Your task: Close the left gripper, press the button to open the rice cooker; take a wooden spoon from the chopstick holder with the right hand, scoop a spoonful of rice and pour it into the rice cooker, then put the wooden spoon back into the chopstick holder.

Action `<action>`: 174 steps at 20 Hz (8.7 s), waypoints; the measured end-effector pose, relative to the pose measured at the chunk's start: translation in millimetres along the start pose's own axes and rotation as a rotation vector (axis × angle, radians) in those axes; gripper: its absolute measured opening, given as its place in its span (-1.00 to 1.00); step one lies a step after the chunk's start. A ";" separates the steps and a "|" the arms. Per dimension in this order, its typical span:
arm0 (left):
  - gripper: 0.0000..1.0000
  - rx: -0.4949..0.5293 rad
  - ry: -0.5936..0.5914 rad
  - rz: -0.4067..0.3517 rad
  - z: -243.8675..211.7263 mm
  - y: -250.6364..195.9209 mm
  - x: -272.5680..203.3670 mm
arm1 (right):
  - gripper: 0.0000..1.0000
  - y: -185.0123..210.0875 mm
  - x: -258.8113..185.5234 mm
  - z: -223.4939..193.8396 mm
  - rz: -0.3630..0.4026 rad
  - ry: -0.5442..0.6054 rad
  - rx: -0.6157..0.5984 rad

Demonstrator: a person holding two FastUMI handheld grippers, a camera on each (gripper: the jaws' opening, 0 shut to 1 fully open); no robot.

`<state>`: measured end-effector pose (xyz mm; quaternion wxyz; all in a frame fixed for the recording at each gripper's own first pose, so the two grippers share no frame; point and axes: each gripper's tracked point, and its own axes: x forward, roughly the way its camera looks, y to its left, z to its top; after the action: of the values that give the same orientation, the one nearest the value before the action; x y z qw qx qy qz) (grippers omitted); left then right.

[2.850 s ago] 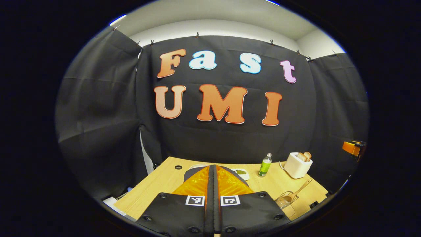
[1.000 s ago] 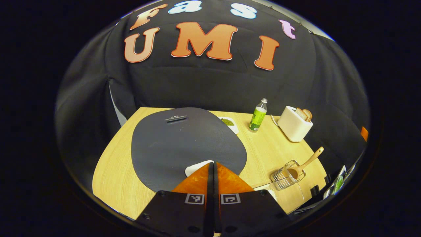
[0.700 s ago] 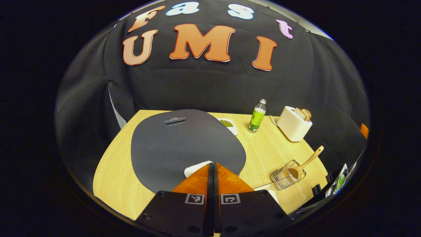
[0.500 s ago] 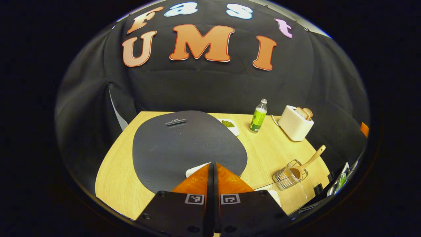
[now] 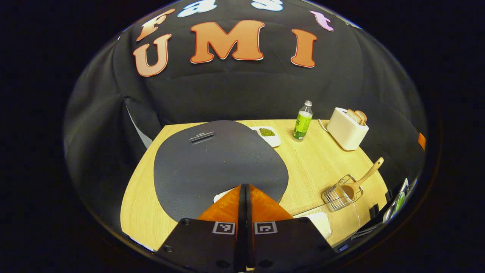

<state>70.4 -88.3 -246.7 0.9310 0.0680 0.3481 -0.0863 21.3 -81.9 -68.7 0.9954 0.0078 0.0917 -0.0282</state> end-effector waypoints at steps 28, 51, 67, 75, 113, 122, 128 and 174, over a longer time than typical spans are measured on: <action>-0.81 -0.063 -0.529 0.170 140.5 74.9 -254.6 | 0.89 68.7 66.7 -118.0 0.289 0.287 0.216; 1.00 -0.068 -0.495 0.129 125.8 164.0 -207.2 | -0.71 104.4 102.9 -119.7 0.196 0.286 0.430; 0.94 -0.058 -0.494 0.070 135.8 260.5 -173.0 | -0.86 207.5 -26.5 -53.3 0.114 0.033 0.151; 0.99 -0.053 -0.455 0.114 119.6 295.3 -175.5 | -0.86 235.3 -9.2 -147.0 0.052 0.132 -0.112; 0.94 -0.093 -0.387 0.111 98.2 297.1 -159.3 | -0.87 228.7 -12.8 -230.4 0.143 0.440 1.213; 0.99 -0.094 -0.406 0.093 106.5 276.3 -153.5 | -0.87 203.4 -20.2 -186.9 0.179 0.402 1.307; 0.99 -0.105 -0.425 0.096 114.2 268.0 -152.2 | -0.87 193.4 -28.2 -150.4 0.185 0.408 1.340; 0.99 -0.182 -0.486 0.250 121.7 358.3 -169.7 | -0.86 375.3 79.5 48.6 0.380 0.280 0.867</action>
<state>96.4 257.9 -19.8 0.9928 0.0040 0.1101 0.0470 129.8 287.5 -31.6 0.8662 0.4415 0.2015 0.1194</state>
